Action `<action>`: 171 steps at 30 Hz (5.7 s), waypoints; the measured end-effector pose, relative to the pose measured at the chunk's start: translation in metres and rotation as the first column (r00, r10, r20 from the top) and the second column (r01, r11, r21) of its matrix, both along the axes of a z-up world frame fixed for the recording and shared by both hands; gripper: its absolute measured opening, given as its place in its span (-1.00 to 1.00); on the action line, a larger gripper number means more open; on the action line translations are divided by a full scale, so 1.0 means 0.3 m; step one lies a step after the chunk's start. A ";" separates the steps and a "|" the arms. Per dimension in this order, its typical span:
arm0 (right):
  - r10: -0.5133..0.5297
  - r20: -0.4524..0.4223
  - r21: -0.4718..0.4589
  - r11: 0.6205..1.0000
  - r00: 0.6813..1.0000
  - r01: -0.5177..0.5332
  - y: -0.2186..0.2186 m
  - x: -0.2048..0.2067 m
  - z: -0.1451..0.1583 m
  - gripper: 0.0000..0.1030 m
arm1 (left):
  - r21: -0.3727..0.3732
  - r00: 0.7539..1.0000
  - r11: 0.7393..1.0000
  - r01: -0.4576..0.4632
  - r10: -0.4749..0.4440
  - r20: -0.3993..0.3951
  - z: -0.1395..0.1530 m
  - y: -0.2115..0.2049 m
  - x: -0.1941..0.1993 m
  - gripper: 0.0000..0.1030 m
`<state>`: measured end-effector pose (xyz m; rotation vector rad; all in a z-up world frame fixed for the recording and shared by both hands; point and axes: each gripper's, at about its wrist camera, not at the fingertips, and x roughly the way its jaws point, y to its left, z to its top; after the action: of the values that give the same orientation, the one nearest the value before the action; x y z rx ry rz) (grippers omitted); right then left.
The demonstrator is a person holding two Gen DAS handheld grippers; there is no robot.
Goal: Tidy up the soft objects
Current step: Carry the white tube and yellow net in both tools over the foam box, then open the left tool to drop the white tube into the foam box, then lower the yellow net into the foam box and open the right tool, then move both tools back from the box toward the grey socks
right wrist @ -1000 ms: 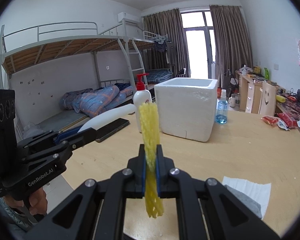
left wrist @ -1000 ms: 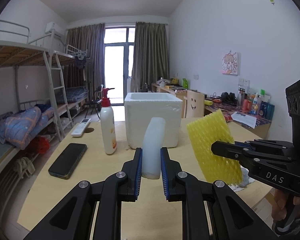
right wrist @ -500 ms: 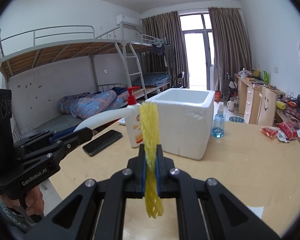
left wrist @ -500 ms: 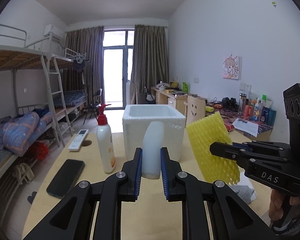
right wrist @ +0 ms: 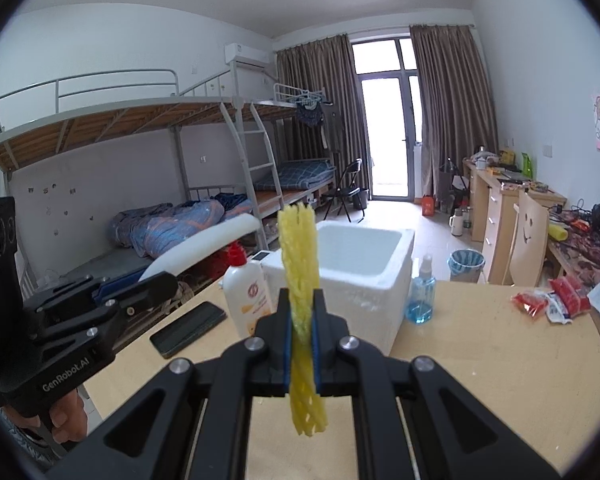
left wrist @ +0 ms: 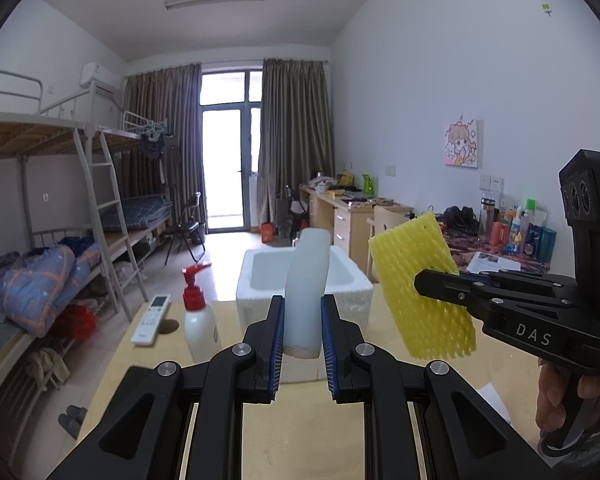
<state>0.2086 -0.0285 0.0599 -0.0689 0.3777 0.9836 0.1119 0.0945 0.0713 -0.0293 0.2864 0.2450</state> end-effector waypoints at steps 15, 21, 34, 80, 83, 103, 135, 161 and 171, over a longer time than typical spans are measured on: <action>0.000 0.006 -0.007 1.000 1.000 0.000 0.064 0.088 0.066 -0.80 | 0.035 1.000 0.999 0.007 -0.007 0.004 0.070 0.027 0.136 -0.64; 0.003 0.006 -0.022 1.000 1.000 -0.003 0.100 0.137 0.080 -0.80 | 0.021 1.000 1.000 0.012 -0.012 -0.022 0.080 0.059 0.198 -0.63; -0.011 -0.006 -0.046 0.999 1.000 0.011 0.164 0.250 0.082 -0.80 | 0.014 0.998 1.000 0.001 -0.001 -0.057 0.088 0.117 0.348 -0.64; -0.046 -0.065 -0.068 0.997 0.997 0.041 0.252 0.384 0.077 -0.80 | -0.035 0.986 0.999 0.005 -0.011 -0.169 -0.001 0.188 0.614 -0.24; -0.051 -0.063 -0.063 0.997 0.997 0.047 0.250 0.391 0.080 -0.80 | -0.034 0.988 0.999 0.004 -0.009 -0.157 0.010 0.191 0.599 0.48; 0.019 -0.059 -0.082 0.996 0.998 -0.023 0.320 0.387 0.053 -0.80 | 0.040 0.995 0.994 -0.098 0.098 -0.003 0.107 0.185 0.427 0.95; 0.014 -0.075 -0.131 0.991 0.997 -0.024 0.395 0.425 0.008 0.28 | 0.024 0.988 0.987 -0.156 0.157 -0.009 0.095 0.244 0.350 0.95; -0.083 -0.021 -0.061 0.995 0.996 0.082 0.247 0.277 0.136 0.99 | 0.028 0.989 0.989 -0.147 0.146 0.024 0.161 0.145 0.238 0.95; -0.087 0.034 -0.049 0.995 0.996 0.088 0.126 0.139 0.179 0.99 | 0.043 0.991 0.992 -0.121 0.118 0.065 0.204 0.055 0.120 0.95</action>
<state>0.2502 0.0092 0.1135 -0.1132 0.3731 0.8854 0.1479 0.1111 0.1326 -0.0082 0.2173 0.3694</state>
